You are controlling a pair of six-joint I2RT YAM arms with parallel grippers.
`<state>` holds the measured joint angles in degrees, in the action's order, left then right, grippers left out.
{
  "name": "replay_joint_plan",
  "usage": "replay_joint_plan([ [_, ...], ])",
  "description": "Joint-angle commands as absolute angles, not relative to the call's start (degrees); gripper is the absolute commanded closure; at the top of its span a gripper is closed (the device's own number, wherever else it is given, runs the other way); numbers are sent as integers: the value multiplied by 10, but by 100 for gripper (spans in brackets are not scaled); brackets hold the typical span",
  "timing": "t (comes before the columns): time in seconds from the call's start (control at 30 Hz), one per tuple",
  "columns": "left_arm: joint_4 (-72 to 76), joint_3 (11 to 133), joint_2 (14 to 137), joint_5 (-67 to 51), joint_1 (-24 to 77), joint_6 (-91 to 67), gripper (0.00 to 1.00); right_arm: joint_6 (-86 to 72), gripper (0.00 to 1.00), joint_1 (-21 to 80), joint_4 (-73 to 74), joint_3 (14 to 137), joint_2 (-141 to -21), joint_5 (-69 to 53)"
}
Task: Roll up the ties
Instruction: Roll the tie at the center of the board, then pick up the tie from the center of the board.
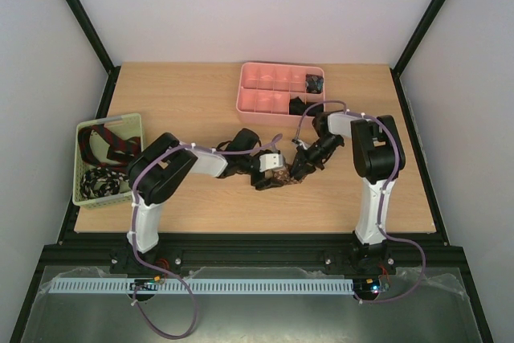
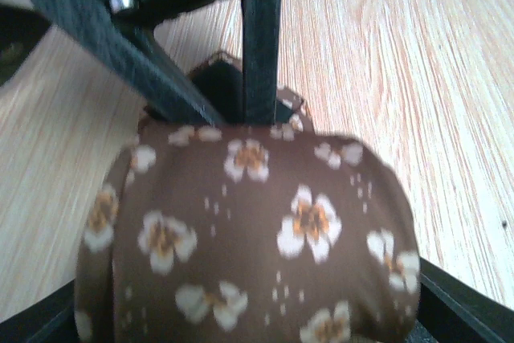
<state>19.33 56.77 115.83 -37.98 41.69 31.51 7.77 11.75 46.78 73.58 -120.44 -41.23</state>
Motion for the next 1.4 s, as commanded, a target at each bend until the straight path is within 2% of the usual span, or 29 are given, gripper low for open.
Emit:
replay_joint_plan([
  [0.0, 184, 602, 1170, -381, 434, 306, 24, 94, 99, 123, 478, 727, -1239, -308],
  [0.17, 211, 600, 1181, -393, 437, 269, 33, 91, 99, 123, 474, 728, -1240, -306],
  [0.37, 196, 590, 1196, -369, 440, 270, 62, 97, 98, 121, 477, 740, -1234, -300],
  [0.43, 185, 577, 1192, -358, 440, 285, 65, 103, 90, 116, 488, 748, -1223, -309],
  [0.57, 149, 568, 1193, -336, 441, 298, 68, 122, 68, 115, 511, 759, -1182, -361],
  [0.97, 96, 573, 1202, -280, 451, 302, 69, 110, 40, 51, 543, 715, -1127, -380],
  [1.07, 92, 574, 1203, -278, 452, 304, 69, 98, 26, 40, 526, 705, -1123, -370],
  [1.13, 91, 576, 1204, -277, 453, 304, 69, 88, 24, 38, 512, 695, -1124, -359],
  [1.23, 89, 580, 1209, -276, 456, 302, 69, 71, 14, 39, 478, 674, -1135, -381],
  [1.37, 85, 585, 1214, -272, 459, 297, 69, 56, 13, 44, 438, 665, -1158, -433],
])
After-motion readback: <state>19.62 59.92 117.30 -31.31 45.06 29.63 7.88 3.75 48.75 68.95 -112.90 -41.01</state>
